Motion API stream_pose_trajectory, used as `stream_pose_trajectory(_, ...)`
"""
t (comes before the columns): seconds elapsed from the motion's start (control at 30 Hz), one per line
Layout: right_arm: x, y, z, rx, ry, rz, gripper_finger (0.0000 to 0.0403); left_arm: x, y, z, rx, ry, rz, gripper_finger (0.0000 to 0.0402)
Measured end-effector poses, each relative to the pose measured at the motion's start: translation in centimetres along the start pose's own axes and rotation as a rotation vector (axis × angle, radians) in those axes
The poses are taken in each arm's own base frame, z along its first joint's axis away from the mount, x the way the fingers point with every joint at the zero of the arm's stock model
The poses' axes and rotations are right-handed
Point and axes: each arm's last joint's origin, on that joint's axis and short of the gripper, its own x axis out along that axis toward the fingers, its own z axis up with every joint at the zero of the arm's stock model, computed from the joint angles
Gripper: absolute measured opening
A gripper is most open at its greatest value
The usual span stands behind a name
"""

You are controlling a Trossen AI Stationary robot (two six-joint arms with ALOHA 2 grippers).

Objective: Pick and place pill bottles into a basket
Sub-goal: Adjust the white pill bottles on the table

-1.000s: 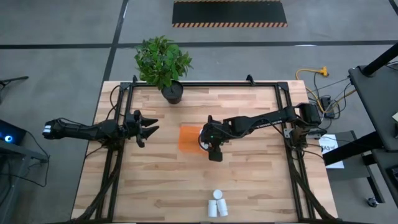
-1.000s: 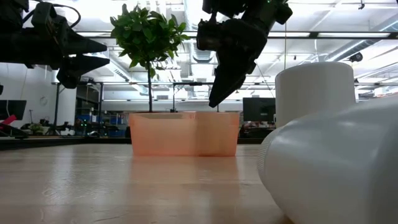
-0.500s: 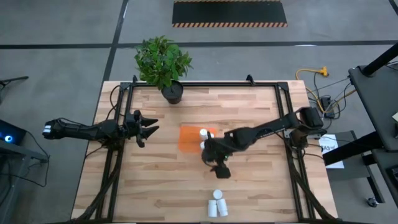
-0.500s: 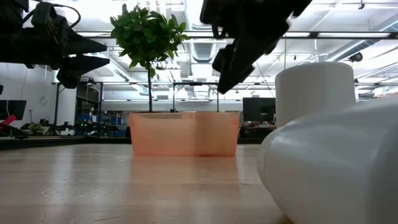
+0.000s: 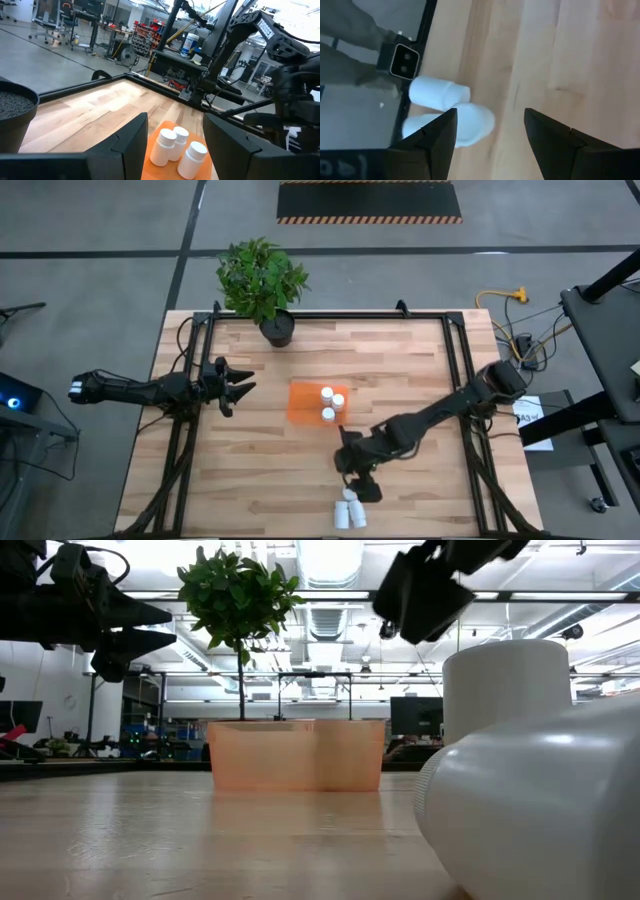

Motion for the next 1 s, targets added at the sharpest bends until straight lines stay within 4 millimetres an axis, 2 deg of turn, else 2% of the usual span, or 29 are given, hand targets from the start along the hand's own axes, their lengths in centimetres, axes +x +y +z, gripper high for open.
stream_pose_trajectory(0.23, 0.3, 1.9, -0.5, 0.102, -0.027, -0.008, 0.0219, 0.0, 0.0, 0.0, 0.0, 0.0, 0.0, 0.0173)
stream_pose_trajectory(0.43, 0.5, 3.2, -1.1, 0.1, -0.038, -0.039, 0.0219, 0.0, 0.0, 0.0, 0.0, 0.0, 0.0, 0.0173)
stream_pose_trajectory(0.57, 0.5, 3.3, -1.2, 0.096, -0.049, -0.062, 0.0223, 0.0, 0.0, 0.0, 0.0, 0.0, 0.0, 0.0173)
stream_pose_trajectory(1.0, 1.2, 2.9, -2.1, 0.068, -0.017, -0.084, 0.0331, 0.0, 0.0, 0.0, 0.0, 0.0, 0.0, 0.0173)
